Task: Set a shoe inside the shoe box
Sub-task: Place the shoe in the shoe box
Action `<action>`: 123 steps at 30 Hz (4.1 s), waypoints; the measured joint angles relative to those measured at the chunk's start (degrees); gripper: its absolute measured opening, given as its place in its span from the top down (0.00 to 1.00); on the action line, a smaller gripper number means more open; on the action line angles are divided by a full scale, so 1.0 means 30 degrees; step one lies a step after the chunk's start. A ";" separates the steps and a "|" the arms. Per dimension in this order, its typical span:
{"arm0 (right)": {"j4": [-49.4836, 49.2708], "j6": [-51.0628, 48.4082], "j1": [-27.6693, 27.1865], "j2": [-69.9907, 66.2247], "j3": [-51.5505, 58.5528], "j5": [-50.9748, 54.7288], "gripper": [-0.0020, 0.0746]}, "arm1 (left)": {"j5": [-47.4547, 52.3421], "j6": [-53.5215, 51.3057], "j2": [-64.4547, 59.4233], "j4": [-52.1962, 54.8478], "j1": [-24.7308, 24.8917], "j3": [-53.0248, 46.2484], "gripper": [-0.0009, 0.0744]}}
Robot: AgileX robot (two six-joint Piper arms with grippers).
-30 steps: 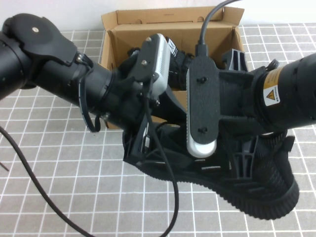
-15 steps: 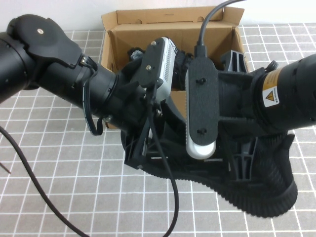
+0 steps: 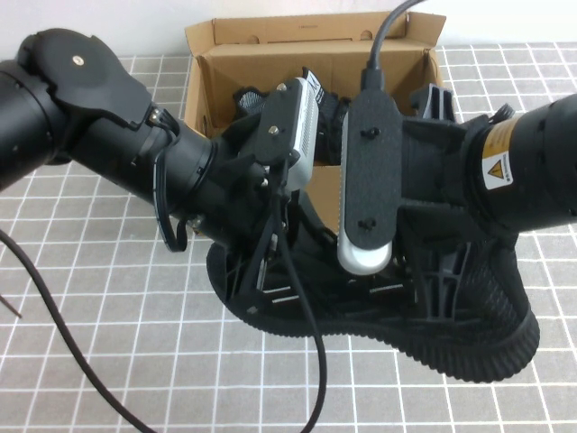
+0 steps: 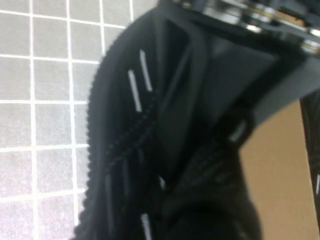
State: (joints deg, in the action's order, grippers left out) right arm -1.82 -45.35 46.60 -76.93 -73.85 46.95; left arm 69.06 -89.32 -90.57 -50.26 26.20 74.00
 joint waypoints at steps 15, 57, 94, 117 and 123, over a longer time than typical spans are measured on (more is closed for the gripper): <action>0.3706 0.5043 0.0000 0.3066 -0.0445 0.2948 0.71 | -0.2564 0.1851 -0.0073 0.0920 0.0000 0.0000 0.95; 1.0172 1.9894 0.0000 0.7823 0.1577 0.8430 0.99 | -0.1772 0.5135 -1.1560 0.6166 -0.1818 1.6413 0.95; 0.9901 1.9931 0.0000 0.7823 0.2236 0.7416 0.99 | -0.1414 0.3714 -1.3783 0.4608 -0.1891 1.6525 0.95; 0.9857 1.9931 0.0000 0.7823 0.2236 0.6350 1.00 | 0.0361 0.5433 -1.0841 0.4567 -0.1891 1.8653 0.34; 0.9642 1.9967 0.0000 0.7823 0.2236 0.6282 0.99 | 0.0675 0.7558 -0.9094 0.4762 -0.1891 1.9409 0.63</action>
State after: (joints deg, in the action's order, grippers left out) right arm 27.11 14.55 46.60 -53.46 -67.14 65.80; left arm 71.09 -66.64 -117.85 -35.97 20.53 132.23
